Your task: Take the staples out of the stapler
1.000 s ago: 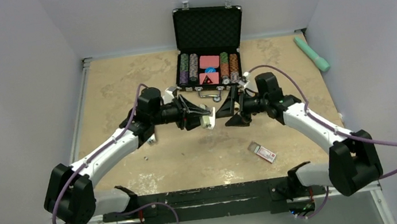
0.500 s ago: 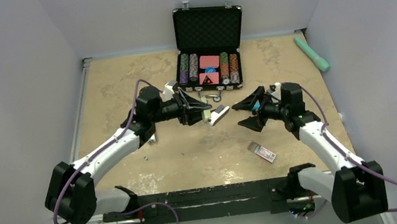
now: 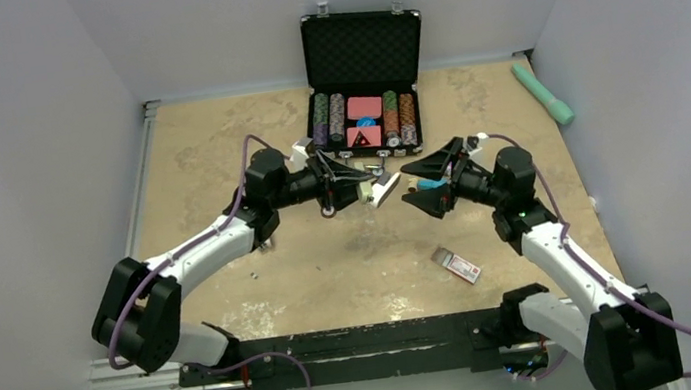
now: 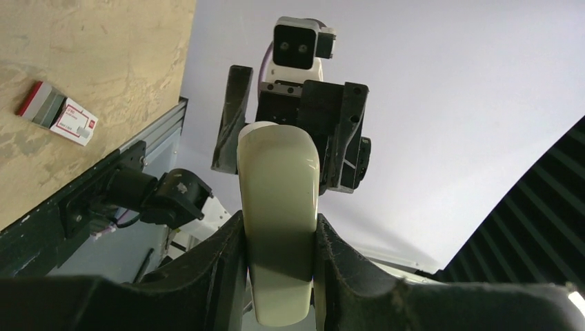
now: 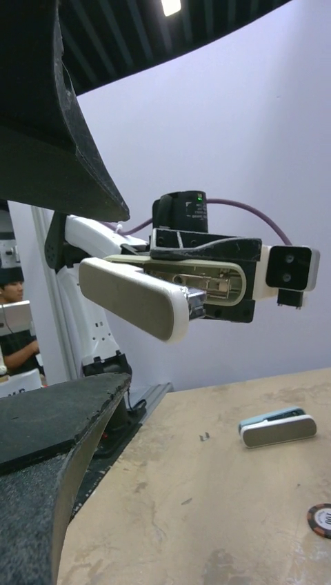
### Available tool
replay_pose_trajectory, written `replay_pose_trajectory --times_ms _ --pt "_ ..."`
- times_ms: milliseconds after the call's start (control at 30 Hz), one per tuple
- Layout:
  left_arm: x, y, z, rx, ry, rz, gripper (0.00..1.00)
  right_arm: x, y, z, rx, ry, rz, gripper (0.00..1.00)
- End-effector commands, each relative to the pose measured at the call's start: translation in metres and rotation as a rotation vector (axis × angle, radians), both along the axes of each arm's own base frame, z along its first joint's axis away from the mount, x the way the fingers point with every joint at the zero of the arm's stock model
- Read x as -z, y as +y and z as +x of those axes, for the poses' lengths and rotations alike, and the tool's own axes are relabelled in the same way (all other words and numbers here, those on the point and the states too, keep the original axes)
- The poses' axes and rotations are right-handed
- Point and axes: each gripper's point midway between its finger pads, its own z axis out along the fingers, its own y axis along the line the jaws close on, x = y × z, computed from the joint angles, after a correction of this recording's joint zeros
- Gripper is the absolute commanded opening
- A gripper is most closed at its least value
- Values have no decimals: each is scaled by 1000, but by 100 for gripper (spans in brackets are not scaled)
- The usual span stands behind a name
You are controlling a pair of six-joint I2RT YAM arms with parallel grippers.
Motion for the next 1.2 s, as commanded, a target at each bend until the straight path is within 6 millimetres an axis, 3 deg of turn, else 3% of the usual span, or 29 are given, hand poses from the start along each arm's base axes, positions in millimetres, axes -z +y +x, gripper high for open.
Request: replay_pose_trajectory --times_ms 0,200,333,633,1167 --pt "-25 -4 10 -24 -59 -106 0 -26 13 6 -17 -70 64 83" --pt "-31 -5 15 -34 -55 -137 0 -45 16 17 -1 -124 106 72" --pt "-32 -4 15 -43 -54 -145 0 -45 16 21 8 -121 95 62" --pt "-38 -6 15 -30 -68 -181 0 -33 23 27 -5 -86 97 64" --pt "-41 -9 13 2 -70 -202 0 -46 31 46 -14 -105 120 59"
